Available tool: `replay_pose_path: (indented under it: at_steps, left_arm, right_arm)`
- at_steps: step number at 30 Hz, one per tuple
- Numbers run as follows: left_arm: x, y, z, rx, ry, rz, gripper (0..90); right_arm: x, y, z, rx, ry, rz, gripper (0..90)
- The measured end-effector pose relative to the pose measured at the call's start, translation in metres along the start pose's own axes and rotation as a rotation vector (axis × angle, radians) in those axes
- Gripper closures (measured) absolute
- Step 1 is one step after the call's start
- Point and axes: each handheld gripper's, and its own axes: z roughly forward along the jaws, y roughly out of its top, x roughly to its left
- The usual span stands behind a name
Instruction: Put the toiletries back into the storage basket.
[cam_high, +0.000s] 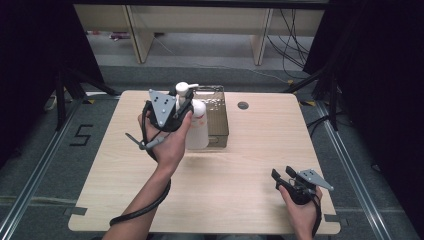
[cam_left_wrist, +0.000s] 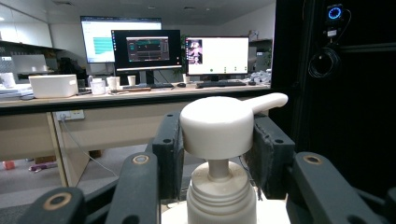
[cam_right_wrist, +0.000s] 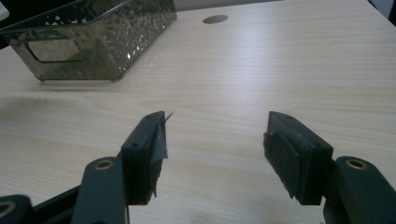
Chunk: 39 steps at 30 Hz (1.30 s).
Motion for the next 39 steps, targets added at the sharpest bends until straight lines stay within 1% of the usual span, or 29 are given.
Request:
replay_pose_path:
  at_steps: [1, 2, 4, 8, 9, 10, 11, 12, 19, 20, 21, 25, 28, 29, 30, 31, 32, 37, 39]
  left_arm:
    - [0.000, 0.001, 0.000, 0.000, 0.000, 0.002, 58.9]
    - [0.000, 0.001, 0.001, -0.003, 0.000, 0.002, 58.9]
    - [-0.001, 0.002, 0.002, -0.006, 0.001, 0.003, 58.9]
    - [-0.002, 0.004, 0.005, -0.008, -0.002, 0.003, 58.9]
    - [-0.002, 0.005, 0.007, -0.017, -0.009, 0.021, 58.9]
    - [-0.002, 0.005, 0.008, -0.018, -0.009, 0.020, 58.9]
    - [-0.002, 0.005, 0.008, -0.017, -0.009, 0.020, 58.8]
    - [-0.002, 0.005, 0.009, -0.018, -0.009, 0.019, 58.9]
    - [-0.003, 0.007, 0.014, -0.018, -0.007, 0.021, 58.9]
    - [-0.003, 0.007, 0.015, -0.020, -0.007, 0.019, 58.9]
    - [-0.003, 0.007, 0.016, -0.021, -0.006, 0.019, 58.9]
    - [-0.003, 0.008, 0.018, -0.020, -0.006, 0.019, 58.9]
    - [-0.004, 0.009, 0.020, -0.022, -0.007, 0.019, 58.8]
    - [-0.004, 0.009, 0.021, -0.023, -0.007, 0.021, 58.9]
    - [-0.004, 0.009, 0.022, -0.024, -0.007, 0.019, 58.9]
    - [-0.005, 0.010, 0.023, -0.024, -0.008, 0.020, 58.9]
    - [-0.005, 0.010, 0.024, -0.024, -0.008, 0.018, 58.8]
    - [-0.005, 0.012, 0.028, -0.025, -0.008, 0.021, 58.9]
    - [-0.006, 0.012, 0.029, -0.024, -0.009, 0.024, 58.8]
  right_arm:
    - [-0.001, 0.000, 0.000, 0.002, 0.005, -0.006, 39.6]
    - [0.002, 0.000, -0.001, 0.006, -0.003, 0.026, 39.5]
    - [0.000, 0.000, 0.000, 0.002, 0.005, -0.004, 39.6]
    - [0.000, 0.000, 0.000, 0.000, 0.000, -0.001, 39.5]
    - [0.001, 0.000, 0.000, 0.003, -0.003, 0.015, 39.5]
    - [0.002, 0.000, -0.001, 0.005, -0.005, 0.023, 39.5]
    - [0.002, 0.000, -0.001, 0.003, -0.003, 0.016, 39.5]
    - [0.000, 0.000, 0.000, 0.000, 0.002, -0.002, 39.5]
    - [0.000, 0.000, 0.000, 0.001, 0.005, -0.003, 39.5]
    - [0.000, 0.000, -0.001, 0.004, 0.007, 0.004, 39.5]
    - [0.000, 0.000, 0.000, 0.000, 0.004, -0.003, 39.5]
    - [0.000, 0.000, -0.001, 0.005, 0.006, 0.004, 39.4]
    - [0.000, 0.000, -0.001, 0.005, 0.000, -0.004, 39.4]
    - [0.001, 0.000, -0.001, 0.009, 0.000, 0.006, 39.4]
    - [0.002, 0.000, -0.001, 0.005, -0.011, 0.012, 39.4]
    - [0.001, 0.001, -0.002, 0.006, -0.011, -0.008, 39.4]
    - [0.000, 0.000, -0.001, 0.002, -0.013, -0.014, 39.4]
    - [0.000, 0.000, -0.002, 0.002, -0.015, -0.014, 39.3]
    - [0.001, 0.001, -0.002, 0.008, -0.015, -0.006, 39.3]
